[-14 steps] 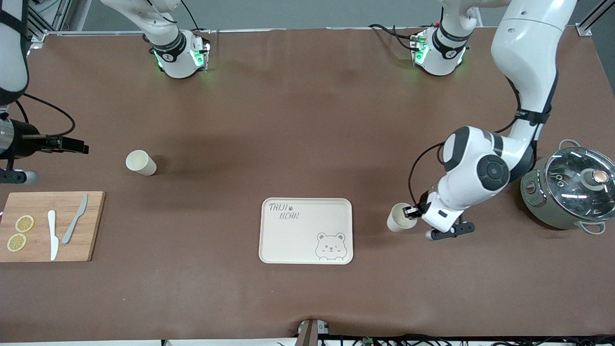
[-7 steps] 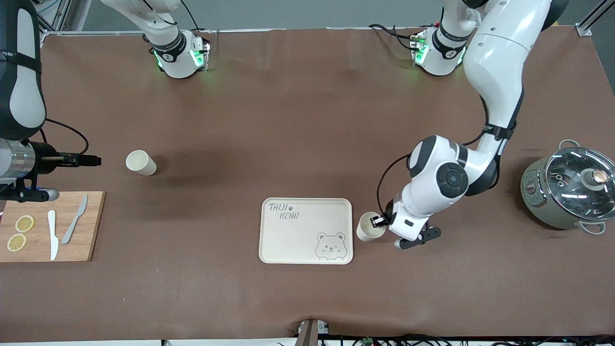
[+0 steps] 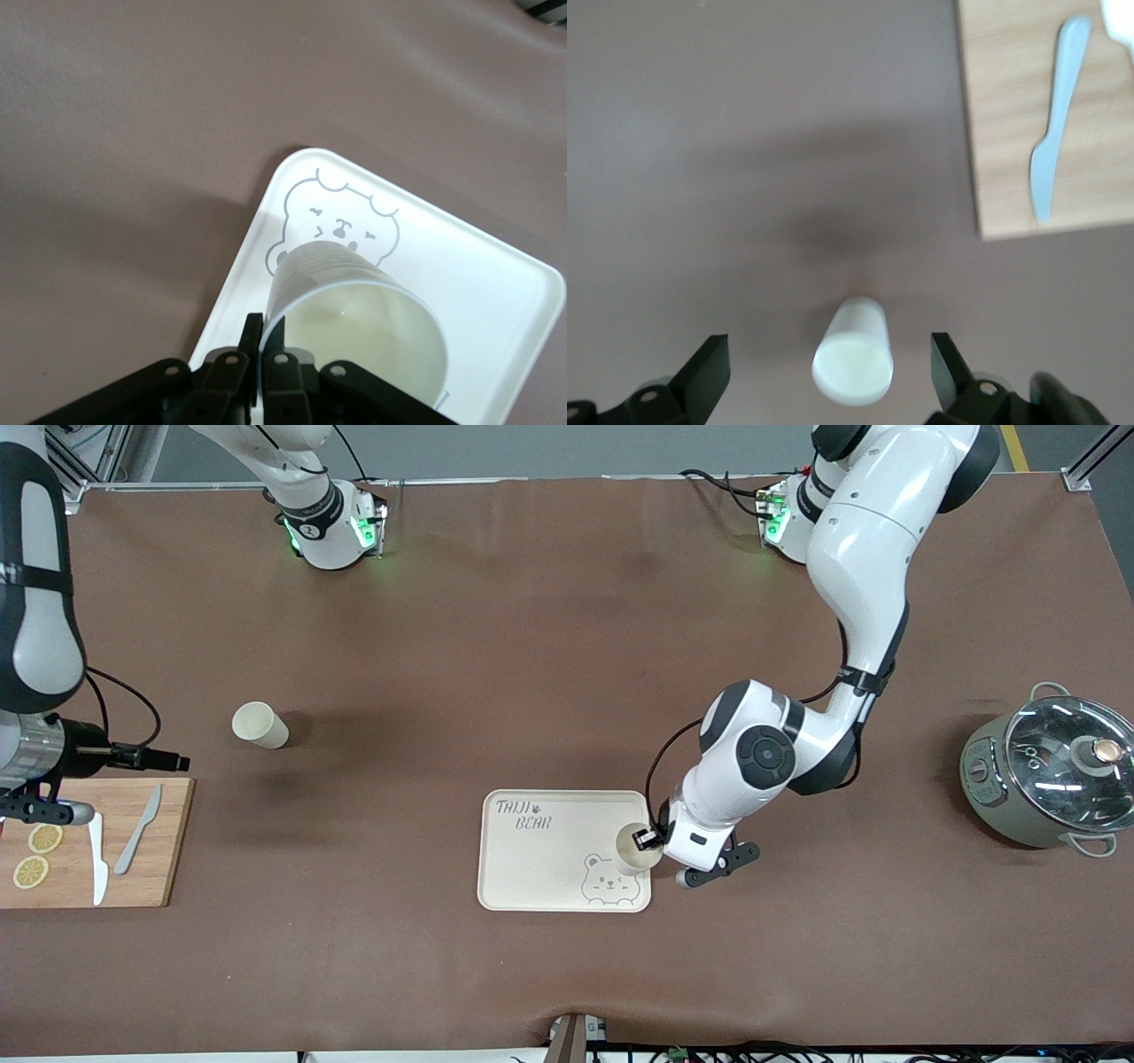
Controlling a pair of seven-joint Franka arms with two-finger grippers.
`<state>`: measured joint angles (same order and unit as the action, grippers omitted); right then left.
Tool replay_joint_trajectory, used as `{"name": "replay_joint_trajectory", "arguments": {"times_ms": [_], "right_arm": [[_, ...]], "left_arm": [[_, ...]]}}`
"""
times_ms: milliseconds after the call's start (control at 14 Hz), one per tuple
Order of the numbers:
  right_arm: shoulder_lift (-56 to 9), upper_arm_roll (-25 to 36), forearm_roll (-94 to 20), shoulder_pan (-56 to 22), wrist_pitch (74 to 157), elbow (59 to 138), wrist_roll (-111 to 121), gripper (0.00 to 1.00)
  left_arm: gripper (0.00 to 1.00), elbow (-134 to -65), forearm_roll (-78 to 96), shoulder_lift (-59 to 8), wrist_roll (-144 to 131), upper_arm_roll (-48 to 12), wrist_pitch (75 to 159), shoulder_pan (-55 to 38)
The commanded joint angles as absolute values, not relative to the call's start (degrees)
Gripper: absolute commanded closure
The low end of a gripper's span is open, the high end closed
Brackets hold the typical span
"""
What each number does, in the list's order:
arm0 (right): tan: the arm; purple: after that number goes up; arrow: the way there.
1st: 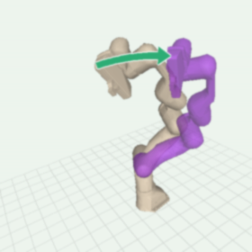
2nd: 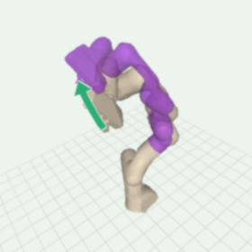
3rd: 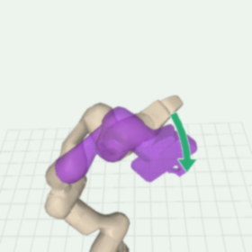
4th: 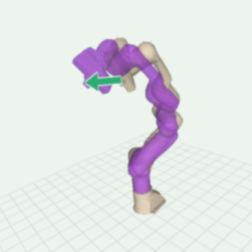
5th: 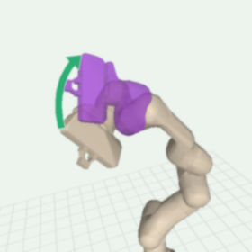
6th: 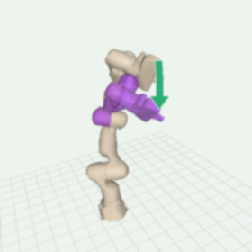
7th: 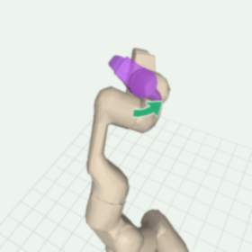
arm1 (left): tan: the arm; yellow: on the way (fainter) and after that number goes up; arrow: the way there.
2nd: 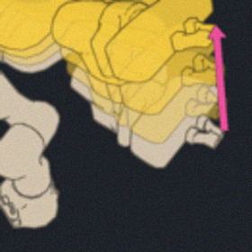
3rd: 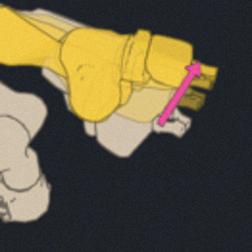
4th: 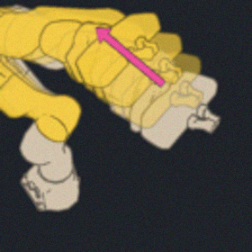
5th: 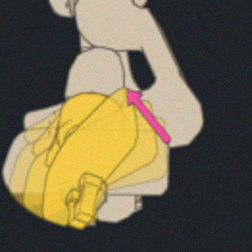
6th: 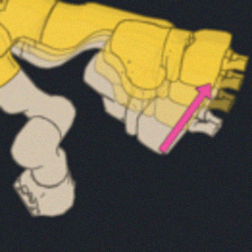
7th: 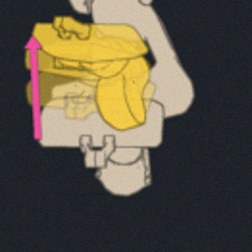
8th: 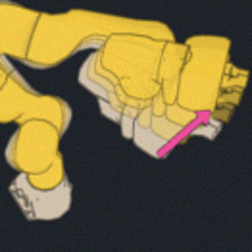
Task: Place white IKEA cup upright on tray with both arms
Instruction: 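Set the cup on the tray while the right gripper grasps the other cup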
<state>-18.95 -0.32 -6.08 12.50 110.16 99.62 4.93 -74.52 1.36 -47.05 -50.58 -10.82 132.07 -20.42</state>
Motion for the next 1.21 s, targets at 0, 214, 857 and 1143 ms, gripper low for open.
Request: {"name": "replay_joint_trajectory", "arguments": {"times_ms": [0,214,857,1143], "right_arm": [[-9.51,-1.05,-6.42,13.36,116.71,115.54,6.67,0.0],[-6.6,-1.05,-4.31,13.8,126.88,124.86,11.07,0.0],[-6.77,-1.14,-3.96,16.35,137.71,137.45,15.21,0.21],[-6.86,-1.14,-4.31,16.08,140.1,139.66,14.5,0.57]], "left_arm": [[1.0,-72.33,1.93,-48.51,-53.52,-7.13,130.87,-25.47],[1.0,-72.69,1.85,-48.52,-55.11,-6.24,127.8,-26.19],[1.0,-72.51,2.2,-49.31,-55.28,-6.24,126.56,-25.66],[1.0,-72.51,2.37,-49.66,-55.46,-6.24,126.91,-25.66]]}}
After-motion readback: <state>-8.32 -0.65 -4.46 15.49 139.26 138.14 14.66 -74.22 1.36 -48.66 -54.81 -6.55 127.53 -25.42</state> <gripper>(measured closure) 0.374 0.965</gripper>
